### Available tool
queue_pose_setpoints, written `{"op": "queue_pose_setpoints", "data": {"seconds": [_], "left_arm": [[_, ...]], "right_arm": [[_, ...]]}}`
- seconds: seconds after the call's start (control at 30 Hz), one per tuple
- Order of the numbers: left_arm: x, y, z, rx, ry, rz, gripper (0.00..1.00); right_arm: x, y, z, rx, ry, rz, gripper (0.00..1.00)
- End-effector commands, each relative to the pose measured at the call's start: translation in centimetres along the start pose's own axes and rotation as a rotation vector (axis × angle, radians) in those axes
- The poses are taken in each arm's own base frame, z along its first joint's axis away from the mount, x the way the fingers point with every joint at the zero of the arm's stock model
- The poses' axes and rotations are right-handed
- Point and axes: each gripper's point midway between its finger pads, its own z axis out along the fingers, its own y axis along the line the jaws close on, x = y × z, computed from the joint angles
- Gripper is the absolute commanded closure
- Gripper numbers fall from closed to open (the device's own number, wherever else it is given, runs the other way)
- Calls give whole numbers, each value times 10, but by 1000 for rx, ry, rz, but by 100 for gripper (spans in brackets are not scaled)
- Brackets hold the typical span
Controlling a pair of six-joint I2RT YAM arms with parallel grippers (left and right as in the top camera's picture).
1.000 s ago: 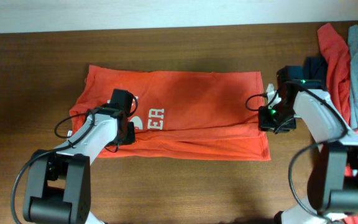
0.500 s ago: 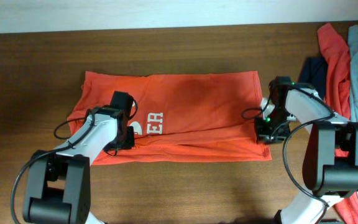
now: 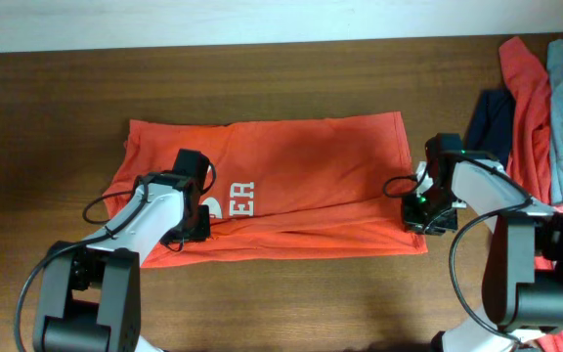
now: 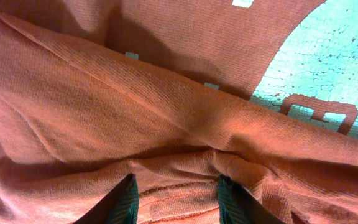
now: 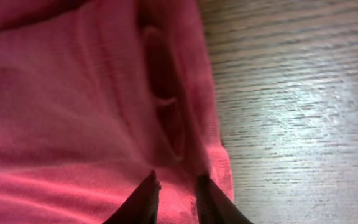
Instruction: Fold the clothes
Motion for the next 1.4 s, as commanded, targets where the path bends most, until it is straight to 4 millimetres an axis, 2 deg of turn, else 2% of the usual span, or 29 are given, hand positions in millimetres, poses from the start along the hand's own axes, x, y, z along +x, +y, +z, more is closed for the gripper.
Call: {"op": "queue_pose_setpoints", "data": {"seconds": [0.0, 0.1, 0.17, 0.43, 0.63, 0.8, 0.93, 1.03, 1.13, 1.37], "left_arm": [[61, 3, 34, -29, 223, 46, 58], [61, 3, 34, -29, 223, 46, 58], [60, 3, 34, -28, 221, 46, 58], [58, 2, 35, -25, 210, 44, 57], [58, 2, 35, -25, 211, 44, 57], [56, 2, 34, -23, 206, 43, 57], [56, 3, 31, -27, 217, 50, 58], [60, 10, 29, -63, 229, 57, 58], [58, 19, 29, -115, 218, 63, 58], [50, 15, 26, -98, 201, 42, 53]], "right_arm": [[71, -20, 51, 76, 265, 135, 74], [77, -21, 50, 92, 286, 199, 74], [83, -14, 48, 56, 318, 220, 69], [102, -6, 43, 20, 402, 254, 69], [114, -8, 50, 34, 420, 316, 69], [90, -5, 48, 17, 337, 312, 68], [59, -3, 33, 6, 258, 315, 68], [41, -13, 20, 40, 217, 325, 67], [33, -30, 10, 105, 195, 343, 67], [27, -57, 3, 140, 173, 401, 67]]}}
